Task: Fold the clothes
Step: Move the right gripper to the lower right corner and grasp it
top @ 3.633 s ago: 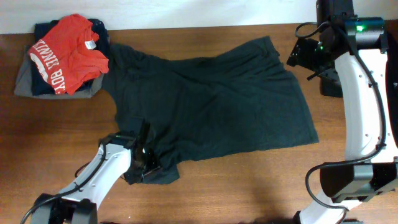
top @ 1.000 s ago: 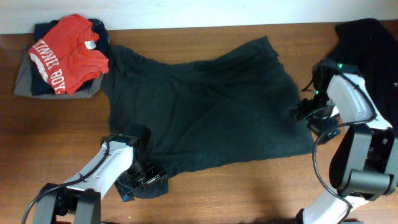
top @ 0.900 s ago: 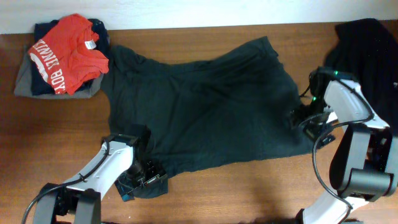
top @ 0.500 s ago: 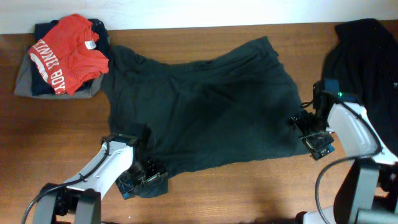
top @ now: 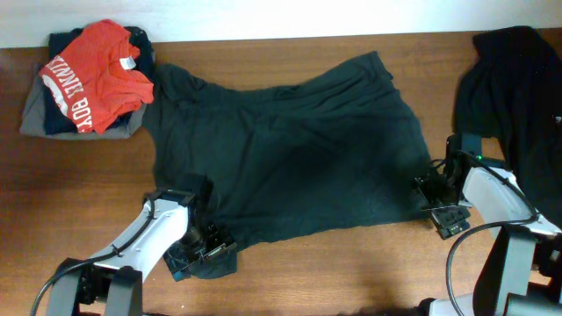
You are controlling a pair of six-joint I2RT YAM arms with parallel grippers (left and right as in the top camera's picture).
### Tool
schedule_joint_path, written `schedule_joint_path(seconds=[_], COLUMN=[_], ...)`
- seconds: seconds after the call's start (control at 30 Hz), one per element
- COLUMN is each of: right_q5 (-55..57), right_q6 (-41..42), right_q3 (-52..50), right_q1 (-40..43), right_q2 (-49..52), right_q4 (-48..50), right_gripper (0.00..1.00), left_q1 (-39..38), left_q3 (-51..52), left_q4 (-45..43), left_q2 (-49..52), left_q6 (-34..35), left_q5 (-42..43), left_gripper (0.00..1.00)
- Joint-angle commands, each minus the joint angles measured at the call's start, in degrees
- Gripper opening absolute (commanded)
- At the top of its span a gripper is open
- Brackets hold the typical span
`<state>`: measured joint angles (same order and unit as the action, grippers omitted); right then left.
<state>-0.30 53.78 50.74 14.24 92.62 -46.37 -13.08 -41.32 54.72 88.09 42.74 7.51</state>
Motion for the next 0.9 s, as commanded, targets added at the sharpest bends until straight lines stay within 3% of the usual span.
schedule_joint_path(seconds=[0.0, 0.07, 0.2, 0.27, 0.87], right_q5=[1.0, 1.0, 2.4, 2.5, 1.4], right_q6=[-0.4, -0.4, -0.3, -0.3, -0.3], right_q3=[-0.7, -0.7, -0.7, -0.7, -7.1], right_q1=[0.5, 0.5, 0.5, 0.5, 0.5], right_q2=[-0.6, -0.5, -0.3, -0.3, -0.3], right_q4=[0.9, 1.2, 2.3, 2.8, 10.6], right_gripper=[0.97, 0.93, 0.73, 0.68, 0.67], left_q1=[0.2, 0.2, 0.2, 0.2, 0.2], left_q3=[0.3, 0.3, 0.3, 0.3, 0.3], left_q4=[-0.3, -0.4, -0.4, -0.5, -1.1], left_q2=[0.4, 0.4, 0.4, 0.4, 0.4], left_q6=[0.5, 0.5, 0.5, 0.5, 0.5], left_q5=[-0.5, -0.4, -0.4, -0.4, -0.4], left_gripper=[0.99, 0.99, 0.99, 0.99, 0.99])
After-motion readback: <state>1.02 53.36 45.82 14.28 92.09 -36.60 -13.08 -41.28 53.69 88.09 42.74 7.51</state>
